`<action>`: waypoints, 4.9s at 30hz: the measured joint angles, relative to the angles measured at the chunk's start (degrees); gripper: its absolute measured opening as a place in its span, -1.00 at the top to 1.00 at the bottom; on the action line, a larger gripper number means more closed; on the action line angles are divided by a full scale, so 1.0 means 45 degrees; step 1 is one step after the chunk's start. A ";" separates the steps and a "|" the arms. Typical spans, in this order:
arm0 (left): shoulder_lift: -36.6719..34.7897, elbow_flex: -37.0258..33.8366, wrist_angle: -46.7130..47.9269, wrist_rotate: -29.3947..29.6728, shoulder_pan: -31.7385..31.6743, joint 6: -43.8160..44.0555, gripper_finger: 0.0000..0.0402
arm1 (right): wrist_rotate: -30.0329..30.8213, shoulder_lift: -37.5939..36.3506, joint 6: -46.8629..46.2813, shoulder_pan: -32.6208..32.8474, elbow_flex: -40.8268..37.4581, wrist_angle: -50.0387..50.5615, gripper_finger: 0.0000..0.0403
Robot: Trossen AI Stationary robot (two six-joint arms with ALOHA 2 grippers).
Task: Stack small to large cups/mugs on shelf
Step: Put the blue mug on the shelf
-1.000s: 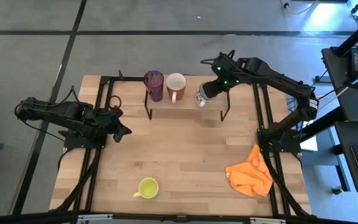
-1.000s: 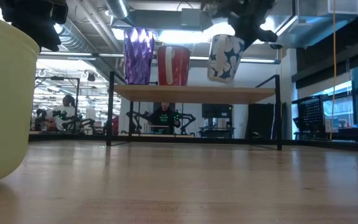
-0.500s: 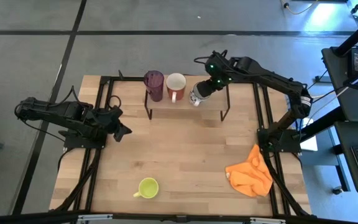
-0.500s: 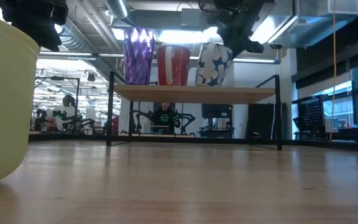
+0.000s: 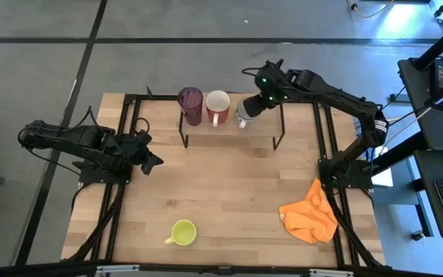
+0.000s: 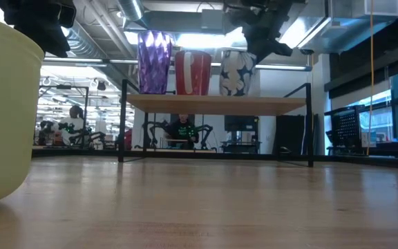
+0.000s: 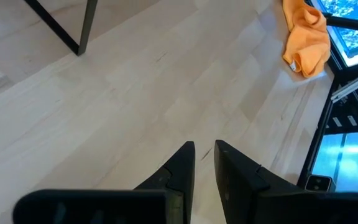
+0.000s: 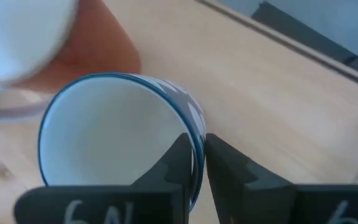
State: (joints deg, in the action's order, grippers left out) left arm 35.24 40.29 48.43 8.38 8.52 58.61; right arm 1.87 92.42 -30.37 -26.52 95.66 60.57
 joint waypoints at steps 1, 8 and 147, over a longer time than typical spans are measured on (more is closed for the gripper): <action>0.0000 0.0000 0.0000 0.0000 0.0001 0.0057 0.73 | 0.0000 0.0000 0.0000 -0.0016 0.0000 -0.0196 0.77; 0.0000 -0.0086 -0.0003 0.0000 -0.0002 0.0235 0.73 | 0.0000 0.0053 -0.0009 -0.0189 0.0000 -0.0227 0.76; 0.0024 -0.0529 -0.0919 0.0588 0.0007 -0.2287 0.73 | 0.5992 0.1797 -0.7747 0.5679 0.1846 -0.0771 -0.11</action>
State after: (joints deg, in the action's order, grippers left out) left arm 35.35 37.91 44.29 11.03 8.56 48.32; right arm 28.83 100.51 -65.23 -0.97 103.96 57.10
